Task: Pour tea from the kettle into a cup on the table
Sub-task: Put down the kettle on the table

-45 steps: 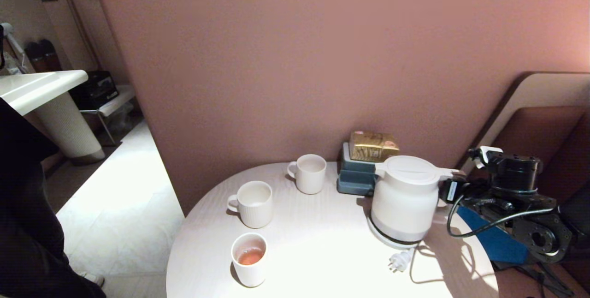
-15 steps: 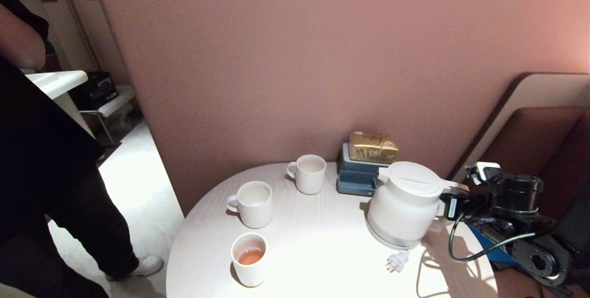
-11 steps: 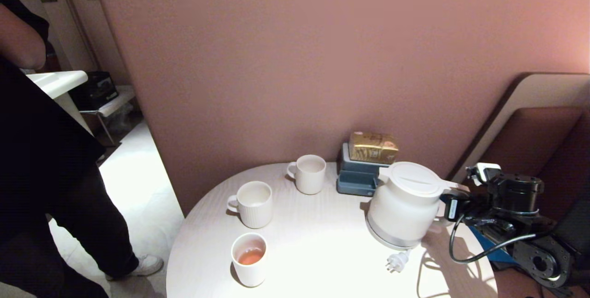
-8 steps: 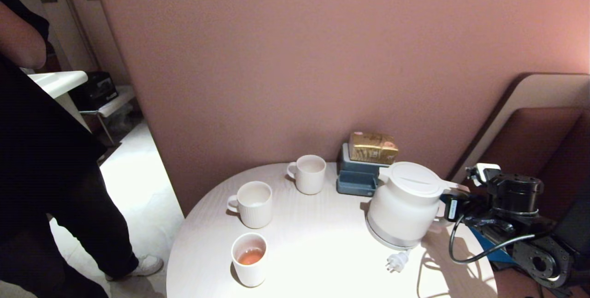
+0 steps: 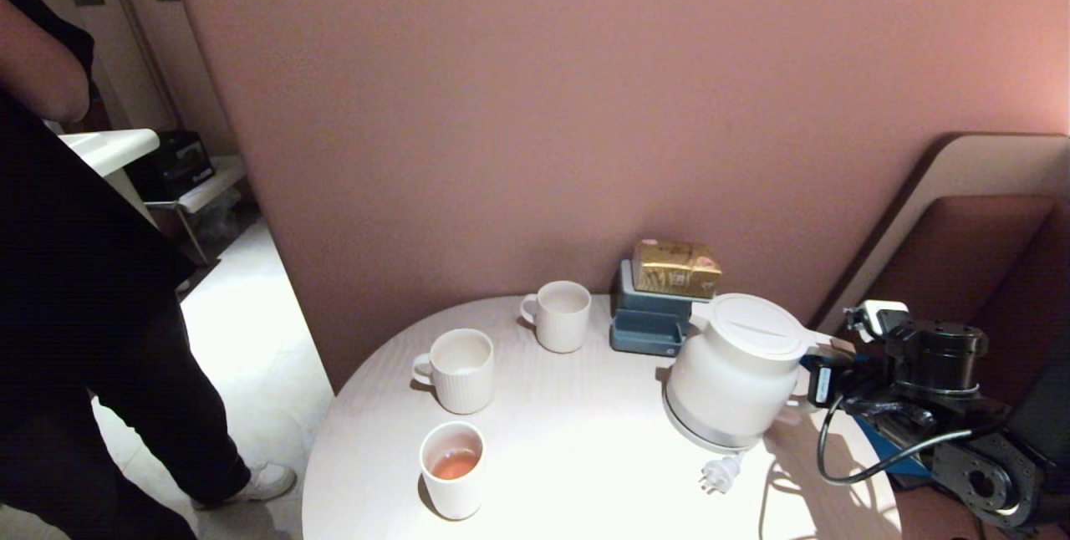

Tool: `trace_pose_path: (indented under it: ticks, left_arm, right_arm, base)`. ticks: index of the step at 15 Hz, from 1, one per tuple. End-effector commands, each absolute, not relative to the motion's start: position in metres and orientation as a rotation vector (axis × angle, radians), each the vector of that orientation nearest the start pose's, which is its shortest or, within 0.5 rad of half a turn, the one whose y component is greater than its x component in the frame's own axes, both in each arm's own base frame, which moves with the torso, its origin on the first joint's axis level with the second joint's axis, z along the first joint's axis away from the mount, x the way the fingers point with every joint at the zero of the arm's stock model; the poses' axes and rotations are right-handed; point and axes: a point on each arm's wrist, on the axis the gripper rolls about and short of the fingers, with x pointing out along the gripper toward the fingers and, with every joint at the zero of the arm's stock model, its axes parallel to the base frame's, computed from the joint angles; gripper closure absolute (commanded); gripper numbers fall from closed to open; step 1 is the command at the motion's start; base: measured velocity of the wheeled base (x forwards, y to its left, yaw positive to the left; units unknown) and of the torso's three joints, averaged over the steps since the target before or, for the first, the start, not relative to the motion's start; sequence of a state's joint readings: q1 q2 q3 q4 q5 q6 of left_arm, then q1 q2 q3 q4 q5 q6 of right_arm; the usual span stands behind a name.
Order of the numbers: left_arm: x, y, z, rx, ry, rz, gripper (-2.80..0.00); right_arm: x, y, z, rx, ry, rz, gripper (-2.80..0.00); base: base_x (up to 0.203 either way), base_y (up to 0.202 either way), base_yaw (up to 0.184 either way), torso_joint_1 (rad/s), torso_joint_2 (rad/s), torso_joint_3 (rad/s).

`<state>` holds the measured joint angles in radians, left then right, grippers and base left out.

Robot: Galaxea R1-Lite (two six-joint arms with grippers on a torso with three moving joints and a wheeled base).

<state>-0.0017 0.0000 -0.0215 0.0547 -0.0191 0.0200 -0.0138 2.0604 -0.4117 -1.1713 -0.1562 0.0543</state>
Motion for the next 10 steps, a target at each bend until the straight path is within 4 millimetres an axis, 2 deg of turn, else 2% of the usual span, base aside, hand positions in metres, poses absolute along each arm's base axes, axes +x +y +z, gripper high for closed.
trace_pose_path:
  ticks: [1, 6, 10]
  left_arm:
    - [-0.024, 0.000, 0.076, 0.020, 0.035, -0.021, 0.00]
    - [-0.024, 0.000, 0.076, 0.020, 0.034, -0.021, 0.00]
    - [-0.024, 0.000, 0.076, 0.020, 0.035, -0.022, 0.00]
  right_arm:
    - [0.294, -0.008, 0.036, 0.005, 0.475, -0.175, 0.00]
    - [0.305, -0.006, 0.050, -0.034, 0.407, -0.161, 0.00]
    - [0.302, -0.007, 0.046, -0.077, 0.413, -0.237, 0.00]
  base:
    - [0.000, 0.000, 0.000, 0.000, 0.00, 0.000]
    - [0.000, 0.000, 0.000, 0.000, 0.00, 0.000]
    - [0.000, 0.000, 0.000, 0.000, 0.00, 0.000]
